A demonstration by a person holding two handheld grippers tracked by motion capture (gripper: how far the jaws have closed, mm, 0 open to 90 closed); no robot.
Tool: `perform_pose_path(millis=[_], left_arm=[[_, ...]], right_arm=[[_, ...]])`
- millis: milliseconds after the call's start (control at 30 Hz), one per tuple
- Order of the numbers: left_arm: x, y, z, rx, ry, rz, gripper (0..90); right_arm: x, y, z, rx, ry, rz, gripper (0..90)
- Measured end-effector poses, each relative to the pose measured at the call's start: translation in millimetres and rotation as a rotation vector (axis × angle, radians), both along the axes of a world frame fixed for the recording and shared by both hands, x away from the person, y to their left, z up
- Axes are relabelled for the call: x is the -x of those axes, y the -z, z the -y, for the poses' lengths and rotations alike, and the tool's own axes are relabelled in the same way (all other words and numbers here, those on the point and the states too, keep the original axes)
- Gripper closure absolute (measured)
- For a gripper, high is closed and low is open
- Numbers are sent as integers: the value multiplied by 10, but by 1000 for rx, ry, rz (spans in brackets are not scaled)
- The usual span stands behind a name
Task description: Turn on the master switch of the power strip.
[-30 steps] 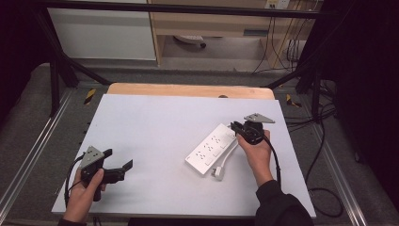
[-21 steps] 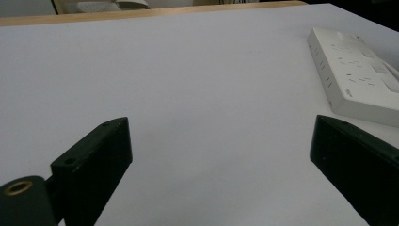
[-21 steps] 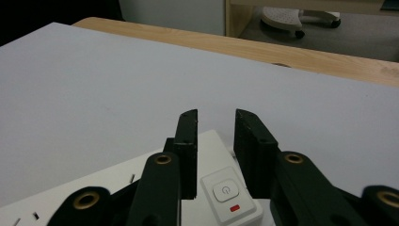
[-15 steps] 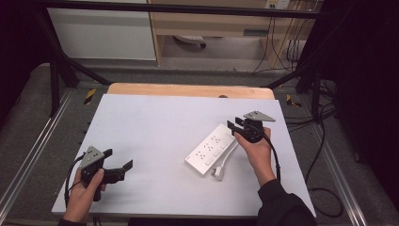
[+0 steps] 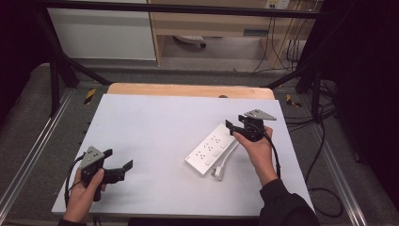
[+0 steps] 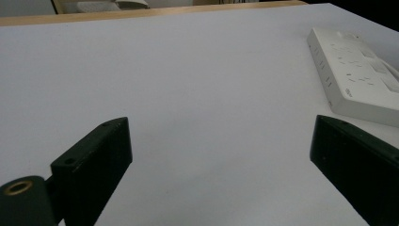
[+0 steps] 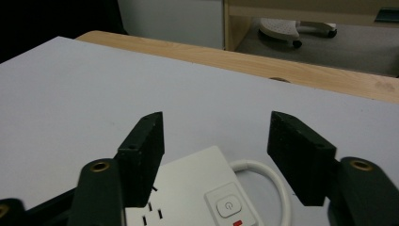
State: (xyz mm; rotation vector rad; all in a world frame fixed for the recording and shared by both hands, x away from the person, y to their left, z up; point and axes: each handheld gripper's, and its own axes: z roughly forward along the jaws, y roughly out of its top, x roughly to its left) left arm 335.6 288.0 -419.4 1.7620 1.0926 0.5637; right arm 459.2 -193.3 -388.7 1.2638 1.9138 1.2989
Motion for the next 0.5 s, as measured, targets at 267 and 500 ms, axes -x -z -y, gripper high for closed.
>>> perform_pose_path(millis=[267, 500], left_arm=[[0, 0, 0, 0, 0, 0, 60], [3, -6, 0, 2, -1, 6, 60]], right_arm=[[23, -80, 15, -6, 2, 3, 253], [68, -146, 40, -2, -8, -4, 168]])
